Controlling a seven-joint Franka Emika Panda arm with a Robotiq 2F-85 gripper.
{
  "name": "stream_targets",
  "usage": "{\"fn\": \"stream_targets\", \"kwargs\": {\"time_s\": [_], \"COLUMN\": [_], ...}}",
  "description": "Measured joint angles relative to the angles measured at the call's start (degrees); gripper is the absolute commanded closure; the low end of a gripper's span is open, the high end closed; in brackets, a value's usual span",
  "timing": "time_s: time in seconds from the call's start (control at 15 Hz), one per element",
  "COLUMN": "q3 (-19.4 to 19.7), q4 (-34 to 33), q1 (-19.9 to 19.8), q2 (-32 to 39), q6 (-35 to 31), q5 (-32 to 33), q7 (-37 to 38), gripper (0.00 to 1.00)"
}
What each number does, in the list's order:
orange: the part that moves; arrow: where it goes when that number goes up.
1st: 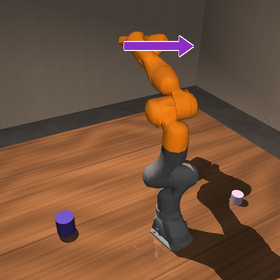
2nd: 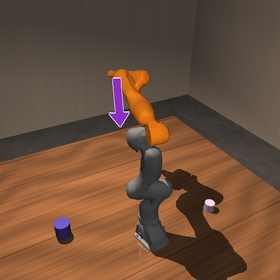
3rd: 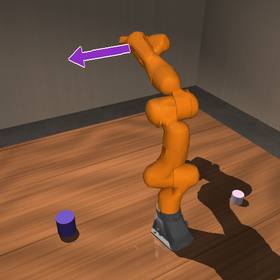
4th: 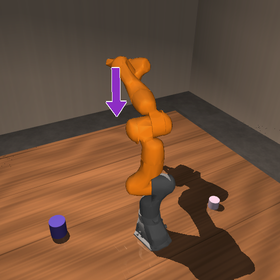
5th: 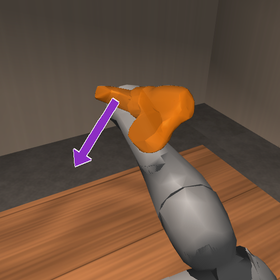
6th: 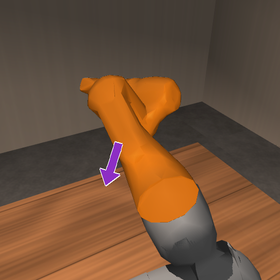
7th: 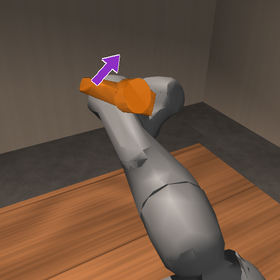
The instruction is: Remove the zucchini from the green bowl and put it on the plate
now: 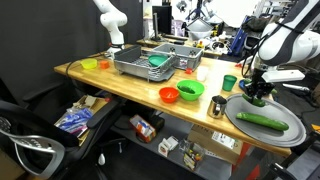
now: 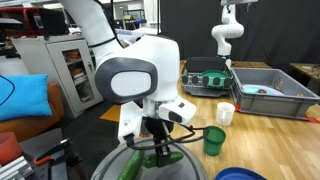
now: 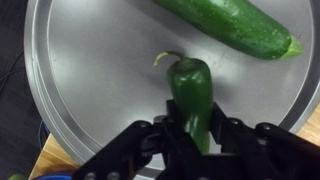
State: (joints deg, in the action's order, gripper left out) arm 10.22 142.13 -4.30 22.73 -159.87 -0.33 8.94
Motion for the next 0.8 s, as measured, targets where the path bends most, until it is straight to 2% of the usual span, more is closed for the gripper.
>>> {"fn": "stream_targets", "kwargs": {"time_s": [0.2, 0.33, 0.47, 0.6, 0.67, 0.73, 0.8], "q3": [0.0, 0.0, 0.0, -0.1, -0.1, -0.1, -0.1], "q4": [-0.9, -1.2, -1.2, -1.2, -1.2, -1.2, -1.2], "q1": [0.7, 1.2, 1.6, 1.9, 2.1, 2.2, 2.4], "q2": [0.3, 0.3, 0.4, 0.9, 1.3, 1.8, 2.3], "q6": [0.0, 0.0, 0.0, 0.0, 0.0, 0.0, 0.0], "q5": [0.0, 0.0, 0.0, 0.0, 0.0, 0.0, 0.0], "q7": [0.7, 1.0, 1.1, 1.1, 1.1, 1.1, 1.1], "gripper": [0.65, 0.71, 0.69, 0.61, 0.39, 0.37, 0.31]}}
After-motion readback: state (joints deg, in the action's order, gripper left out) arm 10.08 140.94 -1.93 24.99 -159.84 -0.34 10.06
